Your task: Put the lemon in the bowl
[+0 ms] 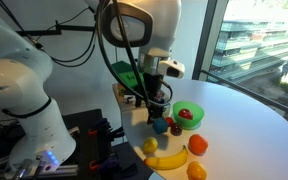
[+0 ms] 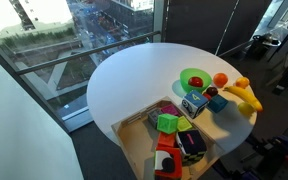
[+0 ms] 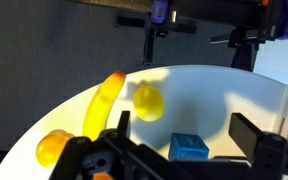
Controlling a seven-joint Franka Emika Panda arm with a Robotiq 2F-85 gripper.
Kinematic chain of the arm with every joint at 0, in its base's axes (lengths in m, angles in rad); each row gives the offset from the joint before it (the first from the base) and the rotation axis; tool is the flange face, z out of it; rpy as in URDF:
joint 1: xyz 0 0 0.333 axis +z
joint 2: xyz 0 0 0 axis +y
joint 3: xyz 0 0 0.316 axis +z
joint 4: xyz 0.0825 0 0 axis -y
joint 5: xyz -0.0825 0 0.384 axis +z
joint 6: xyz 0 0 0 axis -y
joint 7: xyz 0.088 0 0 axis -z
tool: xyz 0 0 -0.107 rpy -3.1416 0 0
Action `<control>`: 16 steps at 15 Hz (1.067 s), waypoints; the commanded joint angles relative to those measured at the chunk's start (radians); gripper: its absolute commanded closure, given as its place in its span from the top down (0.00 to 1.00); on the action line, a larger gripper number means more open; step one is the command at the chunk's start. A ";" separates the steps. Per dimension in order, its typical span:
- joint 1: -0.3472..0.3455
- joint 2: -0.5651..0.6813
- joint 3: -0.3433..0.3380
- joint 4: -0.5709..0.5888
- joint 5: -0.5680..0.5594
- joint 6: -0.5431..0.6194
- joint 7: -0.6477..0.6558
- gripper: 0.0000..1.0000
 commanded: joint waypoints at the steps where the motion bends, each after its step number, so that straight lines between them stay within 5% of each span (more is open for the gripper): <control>1: -0.023 0.047 0.014 -0.029 -0.061 0.094 -0.015 1.00; 7: -0.038 0.136 0.026 -0.072 -0.160 0.270 0.008 1.00; 16: -0.031 0.155 0.030 -0.073 -0.134 0.279 0.000 1.00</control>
